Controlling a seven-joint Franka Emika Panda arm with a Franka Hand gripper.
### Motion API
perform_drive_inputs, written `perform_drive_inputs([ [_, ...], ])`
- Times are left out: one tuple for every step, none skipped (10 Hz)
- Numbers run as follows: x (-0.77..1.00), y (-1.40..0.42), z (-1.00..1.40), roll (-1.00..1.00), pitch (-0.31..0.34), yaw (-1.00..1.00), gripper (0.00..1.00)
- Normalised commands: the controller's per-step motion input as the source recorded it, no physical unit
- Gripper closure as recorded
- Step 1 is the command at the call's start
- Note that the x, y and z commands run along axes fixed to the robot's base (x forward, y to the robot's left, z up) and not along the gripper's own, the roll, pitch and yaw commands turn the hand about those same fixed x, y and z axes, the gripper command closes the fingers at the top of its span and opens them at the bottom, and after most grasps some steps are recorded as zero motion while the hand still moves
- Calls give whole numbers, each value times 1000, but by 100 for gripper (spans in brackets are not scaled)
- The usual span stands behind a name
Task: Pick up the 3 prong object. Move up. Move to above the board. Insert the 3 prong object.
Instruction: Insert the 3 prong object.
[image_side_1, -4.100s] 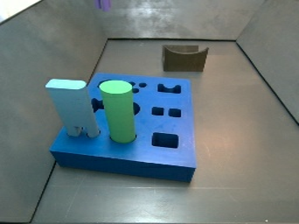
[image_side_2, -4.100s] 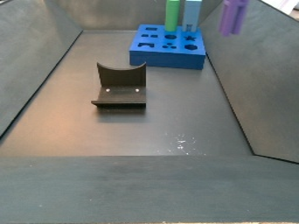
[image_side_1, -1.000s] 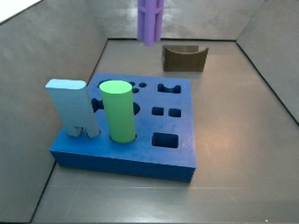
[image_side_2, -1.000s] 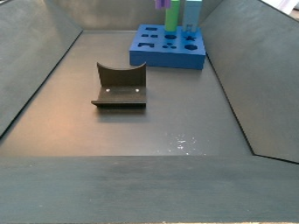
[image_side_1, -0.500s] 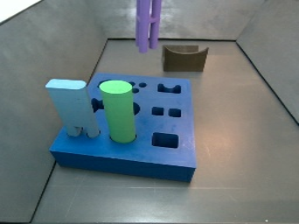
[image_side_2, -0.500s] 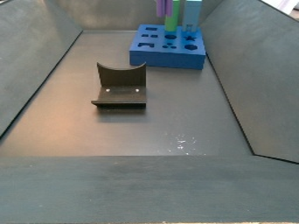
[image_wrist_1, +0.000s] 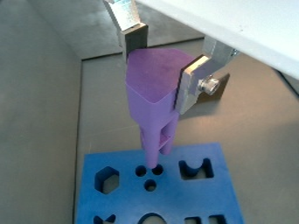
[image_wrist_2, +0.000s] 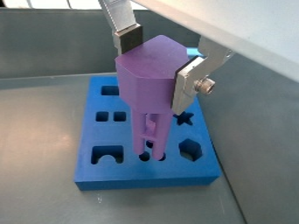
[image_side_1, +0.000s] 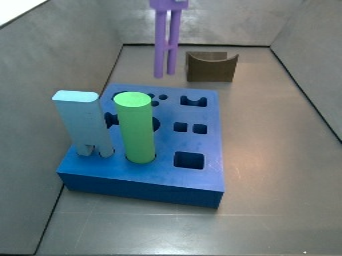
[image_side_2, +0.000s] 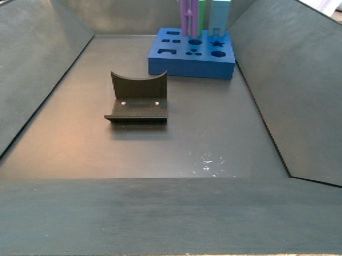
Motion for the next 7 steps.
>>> perform_drive_inputs([
  [-151,0,-383,0,-47,-183,100],
  [-194,0,-374,0,-71,-129,100],
  [-209,0,-374,0,-83,-23,100],
  [-146,0,-360,0,-109,17,100],
  [0,-20,-283,0,-101,134,100],
  [0,-77,-249,-10,-114,260,100],
  [0,-86,-231,-20,-116,343,100],
])
